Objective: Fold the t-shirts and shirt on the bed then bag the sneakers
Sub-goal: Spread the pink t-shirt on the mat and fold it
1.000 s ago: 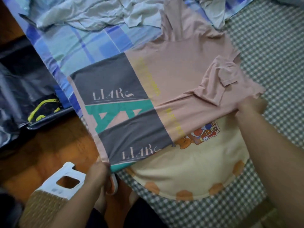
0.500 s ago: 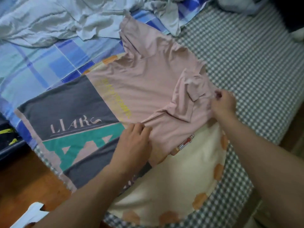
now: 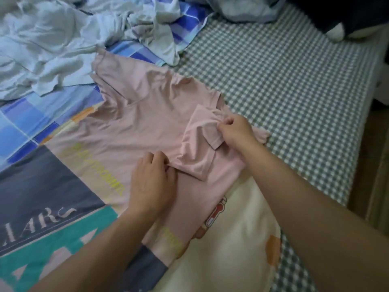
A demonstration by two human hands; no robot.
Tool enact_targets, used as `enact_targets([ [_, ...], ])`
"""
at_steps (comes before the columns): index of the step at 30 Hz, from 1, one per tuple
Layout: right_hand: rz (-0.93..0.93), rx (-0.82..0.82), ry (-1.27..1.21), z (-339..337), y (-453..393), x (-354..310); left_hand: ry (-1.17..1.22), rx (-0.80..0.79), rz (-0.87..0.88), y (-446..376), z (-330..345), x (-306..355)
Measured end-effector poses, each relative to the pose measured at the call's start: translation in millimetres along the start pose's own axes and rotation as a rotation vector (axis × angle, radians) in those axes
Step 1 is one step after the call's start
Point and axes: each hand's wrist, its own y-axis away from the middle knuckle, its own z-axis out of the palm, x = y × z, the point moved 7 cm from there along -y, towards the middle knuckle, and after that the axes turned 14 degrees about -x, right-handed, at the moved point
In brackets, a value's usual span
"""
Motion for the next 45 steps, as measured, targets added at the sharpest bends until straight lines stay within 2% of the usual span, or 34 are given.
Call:
enact_targets([
  [5,0.028,0.004,0.051,3,8,2,-0.041,-0.003,-0.078,-6,-4,0],
  [7,-0.008,0.029,-0.133,-3,18,-9,-0.042,0.015,-0.122,-8,-6,2],
  [9,-0.082,0.114,-0.336,-15,43,-18,-0.068,0.032,-0.201,-6,-9,2],
  [11,-0.138,0.205,-0.434,-21,75,-10,-0.089,0.065,-0.238,-1,-15,2],
  [14,-0.023,0.248,-0.557,-6,114,40,-0.042,0.062,-0.206,8,-24,7],
  [18,0.201,0.103,-0.859,20,114,92,0.341,0.009,-0.431,24,-15,7],
  [22,0.195,0.026,-0.867,14,100,95,1.172,-0.172,-0.649,37,34,35],
  [25,0.242,-0.007,-0.815,13,95,96,1.276,-0.117,-0.660,28,37,42],
  [29,0.220,0.033,-0.774,-3,93,93,1.213,-0.098,-0.678,28,22,31],
  [32,0.204,0.013,-0.627,-11,93,93,1.178,-0.119,-0.665,44,14,28],
  [35,0.230,-0.026,-0.393,-14,87,89,1.069,-0.419,-0.625,56,29,31],
  [36,0.225,-0.028,-0.243,-18,83,81,0.925,-0.508,-0.599,58,33,29],
  [37,0.209,-0.025,-0.072,-23,78,70,0.712,-0.527,-0.541,56,31,25],
  [39,0.152,0.024,0.174,-32,66,40,0.225,-0.371,-0.408,46,13,21],
  [40,0.115,0.056,0.227,-35,58,25,0.078,-0.256,-0.329,41,0,24],
  [42,0.061,0.074,0.240,-33,39,1,-0.007,-0.069,-0.147,32,-15,28],
  [45,0.047,-0.013,0.196,-20,7,-16,-0.062,-0.024,0.006,17,-9,20],
])
